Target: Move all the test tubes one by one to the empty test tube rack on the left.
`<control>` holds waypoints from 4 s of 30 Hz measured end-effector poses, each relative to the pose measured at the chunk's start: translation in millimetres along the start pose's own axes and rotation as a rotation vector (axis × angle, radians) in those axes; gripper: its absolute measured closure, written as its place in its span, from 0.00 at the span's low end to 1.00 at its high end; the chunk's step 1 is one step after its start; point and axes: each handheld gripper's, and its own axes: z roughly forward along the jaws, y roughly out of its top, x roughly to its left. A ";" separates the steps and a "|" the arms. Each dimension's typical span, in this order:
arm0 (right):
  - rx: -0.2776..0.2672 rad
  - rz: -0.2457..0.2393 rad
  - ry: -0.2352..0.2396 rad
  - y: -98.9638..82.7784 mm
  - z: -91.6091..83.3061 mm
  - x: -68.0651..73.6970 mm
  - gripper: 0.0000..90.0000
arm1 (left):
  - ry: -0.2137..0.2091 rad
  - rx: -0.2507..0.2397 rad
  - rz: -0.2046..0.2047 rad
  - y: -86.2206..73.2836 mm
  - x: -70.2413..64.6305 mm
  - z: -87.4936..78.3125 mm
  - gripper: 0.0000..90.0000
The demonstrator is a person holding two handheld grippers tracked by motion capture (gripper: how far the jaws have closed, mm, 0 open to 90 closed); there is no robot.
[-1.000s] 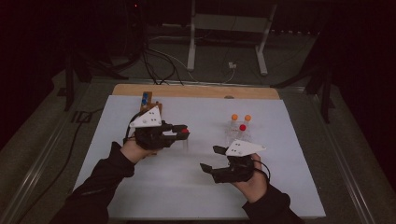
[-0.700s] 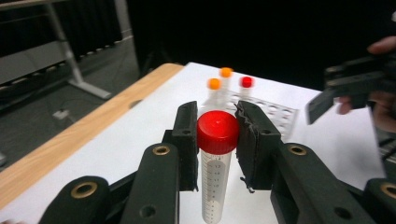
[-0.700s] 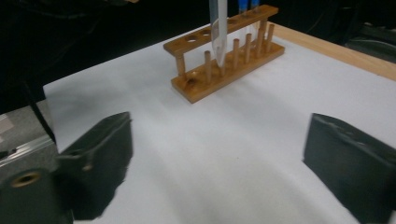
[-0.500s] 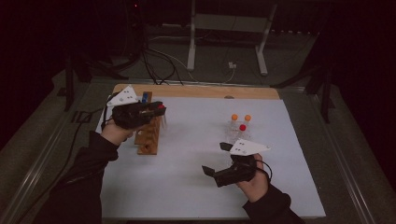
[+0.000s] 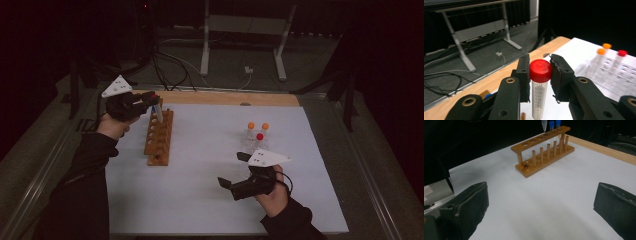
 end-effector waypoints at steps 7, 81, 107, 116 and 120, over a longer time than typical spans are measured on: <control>0.002 0.003 0.009 -0.6 -0.9 -0.7 0.00 | 0.067 0.011 -0.033 -13.4 15.7 9.4 0.80; 0.058 0.121 -0.307 -25.1 -28.6 -89.6 0.18 | -0.285 0.049 -0.019 -55.4 -88.8 -3.5 0.01; 0.139 0.160 -0.407 -31.0 6.0 -122.9 0.83 | -0.325 0.049 -0.009 -59.4 -97.3 -1.1 0.02; 0.099 0.124 -0.411 -9.3 -11.2 -116.1 0.83 | -0.336 0.055 -0.005 -56.9 -99.3 -2.0 0.02; 0.078 0.094 -0.413 5.2 -22.2 -108.8 0.83 | -0.339 0.055 0.000 -54.9 -101.0 -2.7 0.02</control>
